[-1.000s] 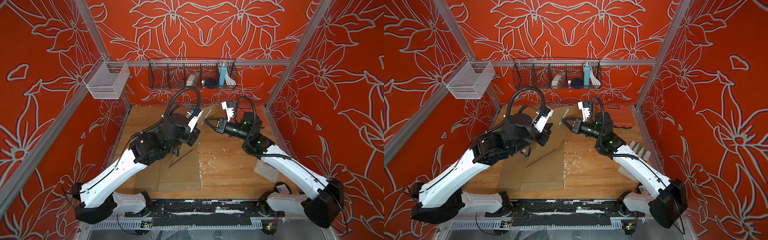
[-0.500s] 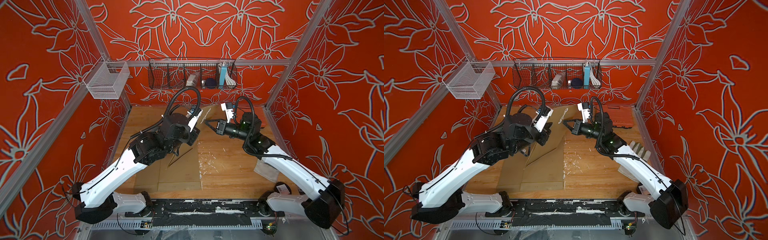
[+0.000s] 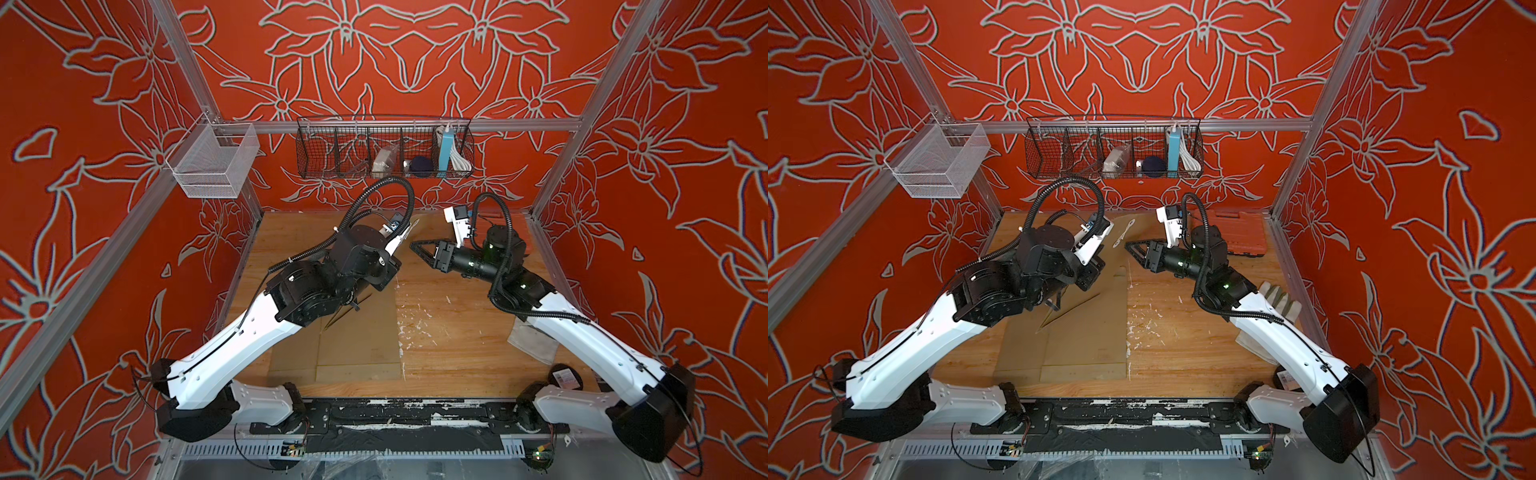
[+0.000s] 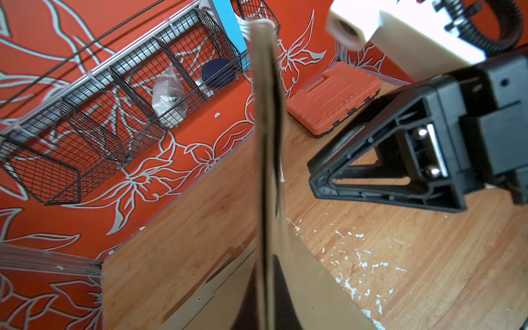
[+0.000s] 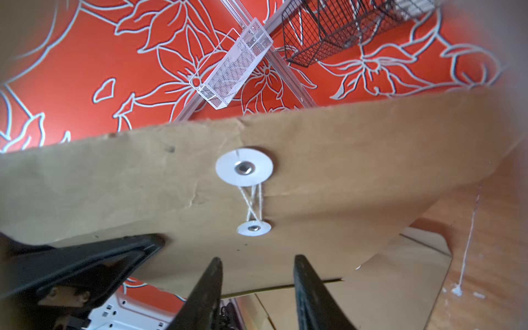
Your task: Open the file bag
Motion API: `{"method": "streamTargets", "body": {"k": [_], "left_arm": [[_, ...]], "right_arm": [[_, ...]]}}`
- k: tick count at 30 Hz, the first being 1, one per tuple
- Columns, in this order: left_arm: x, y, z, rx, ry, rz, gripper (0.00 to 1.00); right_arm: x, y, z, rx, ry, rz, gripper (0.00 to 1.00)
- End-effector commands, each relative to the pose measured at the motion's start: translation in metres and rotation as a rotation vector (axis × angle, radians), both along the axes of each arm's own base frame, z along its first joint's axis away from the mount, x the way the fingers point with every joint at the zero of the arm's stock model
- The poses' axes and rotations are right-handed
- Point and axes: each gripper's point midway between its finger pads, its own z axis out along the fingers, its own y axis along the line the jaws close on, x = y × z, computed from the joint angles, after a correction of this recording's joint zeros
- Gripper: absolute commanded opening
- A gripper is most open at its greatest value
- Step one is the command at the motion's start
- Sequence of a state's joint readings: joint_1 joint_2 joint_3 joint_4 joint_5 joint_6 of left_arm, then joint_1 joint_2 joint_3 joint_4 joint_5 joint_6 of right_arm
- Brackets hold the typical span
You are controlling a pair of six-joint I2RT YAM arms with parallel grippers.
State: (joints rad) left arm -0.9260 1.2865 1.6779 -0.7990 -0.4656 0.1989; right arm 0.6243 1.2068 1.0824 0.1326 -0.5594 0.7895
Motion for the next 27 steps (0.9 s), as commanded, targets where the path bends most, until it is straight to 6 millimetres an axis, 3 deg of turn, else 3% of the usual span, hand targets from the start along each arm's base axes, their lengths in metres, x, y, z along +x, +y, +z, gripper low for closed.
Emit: {"method": "streamTargets", "body": {"k": [1,15,22,27], "left_arm": [[0.0,0.005,0.014,0.078,-0.065,0.013,0.0],[-0.004,-0.003,0.017,0.105,-0.089,0.003,0.0],[-0.003,-0.002,0.016,0.112,-0.093,0.011,0.0],[-0.002,-0.001,0.014,0.123,-0.098,0.018,0.0]], "right_arm": [[-0.002,0.008,0.028,0.075,-0.074,0.042,0.51],[0.005,0.017,0.037,0.115,-0.101,0.064,0.37],[0.005,0.017,0.032,0.098,-0.082,0.061,0.12],[0.004,0.012,0.023,0.056,-0.079,0.036,0.0]]}}
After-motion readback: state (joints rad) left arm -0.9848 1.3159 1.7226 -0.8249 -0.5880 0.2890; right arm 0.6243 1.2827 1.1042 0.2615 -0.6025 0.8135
